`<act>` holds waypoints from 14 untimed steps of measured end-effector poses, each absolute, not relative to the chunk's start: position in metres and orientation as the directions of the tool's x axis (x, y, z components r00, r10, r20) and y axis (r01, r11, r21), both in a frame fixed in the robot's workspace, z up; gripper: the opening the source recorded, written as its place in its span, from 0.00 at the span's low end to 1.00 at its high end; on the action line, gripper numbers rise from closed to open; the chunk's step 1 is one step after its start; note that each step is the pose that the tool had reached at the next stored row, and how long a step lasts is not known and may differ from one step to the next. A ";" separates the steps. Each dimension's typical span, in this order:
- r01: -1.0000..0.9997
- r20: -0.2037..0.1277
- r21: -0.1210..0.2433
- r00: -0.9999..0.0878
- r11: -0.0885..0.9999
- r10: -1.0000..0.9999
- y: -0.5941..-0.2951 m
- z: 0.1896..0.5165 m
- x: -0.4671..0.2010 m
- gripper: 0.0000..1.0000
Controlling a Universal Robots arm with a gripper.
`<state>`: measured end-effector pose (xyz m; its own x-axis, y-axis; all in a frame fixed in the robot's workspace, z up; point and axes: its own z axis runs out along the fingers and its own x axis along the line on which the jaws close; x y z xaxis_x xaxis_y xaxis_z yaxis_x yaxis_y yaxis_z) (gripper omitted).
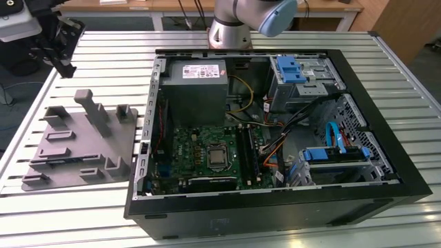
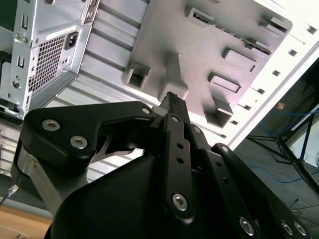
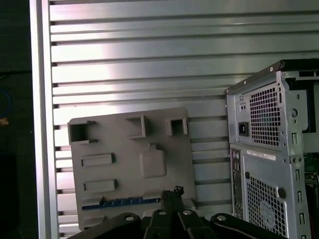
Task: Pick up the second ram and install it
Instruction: 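Reach for the second ram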
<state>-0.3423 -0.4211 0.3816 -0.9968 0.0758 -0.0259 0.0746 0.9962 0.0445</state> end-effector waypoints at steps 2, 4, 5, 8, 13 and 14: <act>0.075 -0.026 0.045 -0.997 0.996 0.076 -0.424 0.381 -0.345 0.10; 0.074 -0.026 0.044 -0.997 0.996 0.076 -0.427 0.380 -0.348 0.10; 0.074 -0.026 0.044 -0.997 0.996 0.076 -0.429 0.380 -0.349 0.10; 0.074 -0.026 0.044 -0.997 0.996 0.075 -0.433 0.379 -0.353 0.10; 0.074 -0.026 0.044 -0.997 0.996 0.075 -0.439 0.377 -0.358 0.10; 0.074 -0.026 0.045 -0.997 0.996 0.075 -0.440 0.377 -0.359 0.10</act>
